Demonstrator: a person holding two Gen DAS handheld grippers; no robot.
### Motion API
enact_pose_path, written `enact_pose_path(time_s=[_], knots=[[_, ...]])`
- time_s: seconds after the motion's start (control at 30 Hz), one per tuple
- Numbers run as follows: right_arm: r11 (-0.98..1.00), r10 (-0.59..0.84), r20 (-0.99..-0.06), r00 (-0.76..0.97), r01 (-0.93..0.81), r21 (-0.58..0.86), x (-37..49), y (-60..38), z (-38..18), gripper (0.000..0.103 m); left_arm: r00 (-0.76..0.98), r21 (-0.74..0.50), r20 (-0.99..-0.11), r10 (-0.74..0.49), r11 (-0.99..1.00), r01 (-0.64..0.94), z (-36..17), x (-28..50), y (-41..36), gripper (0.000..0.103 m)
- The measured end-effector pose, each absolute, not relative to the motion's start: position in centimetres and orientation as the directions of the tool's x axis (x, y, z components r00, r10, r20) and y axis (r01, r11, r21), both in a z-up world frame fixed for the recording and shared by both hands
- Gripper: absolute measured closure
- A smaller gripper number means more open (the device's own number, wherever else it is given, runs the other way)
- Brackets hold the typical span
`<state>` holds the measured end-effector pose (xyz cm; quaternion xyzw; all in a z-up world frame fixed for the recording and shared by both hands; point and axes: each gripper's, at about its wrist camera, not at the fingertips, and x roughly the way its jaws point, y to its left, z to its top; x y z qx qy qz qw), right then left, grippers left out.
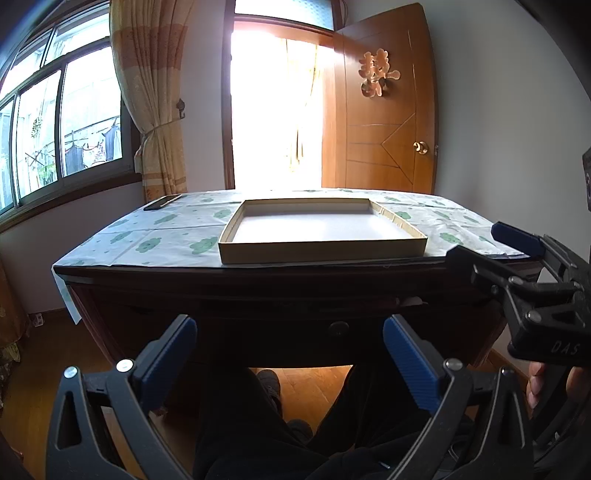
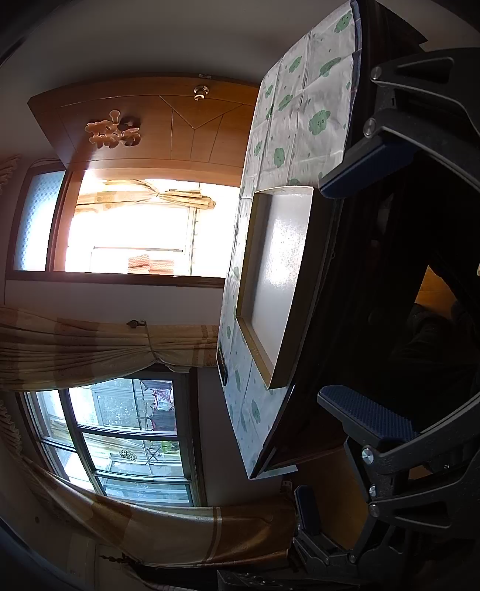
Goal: Take underwear out of drawer
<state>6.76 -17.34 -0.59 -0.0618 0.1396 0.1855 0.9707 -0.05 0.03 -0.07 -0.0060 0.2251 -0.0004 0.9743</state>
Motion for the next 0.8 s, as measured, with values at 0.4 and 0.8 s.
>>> enact_pose_path(time_s=[0.4, 0.8], knots=[[0.924, 0.34, -0.301, 0.891, -0.376, -0.068, 6.85, -17.35, -0.94, 0.001, 0.898, -0.008, -0.439, -0.002, 1.0, -0.002, -0.29, 0.08, 0.03, 0.0], [0.924, 0.34, -0.302, 0.891, -0.376, -0.07, 6.78, -17.26, -1.05, 0.001, 0.898, -0.007, -0.44, 0.0, 1.0, -0.003, -0.26, 0.08, -0.06, 0.0]])
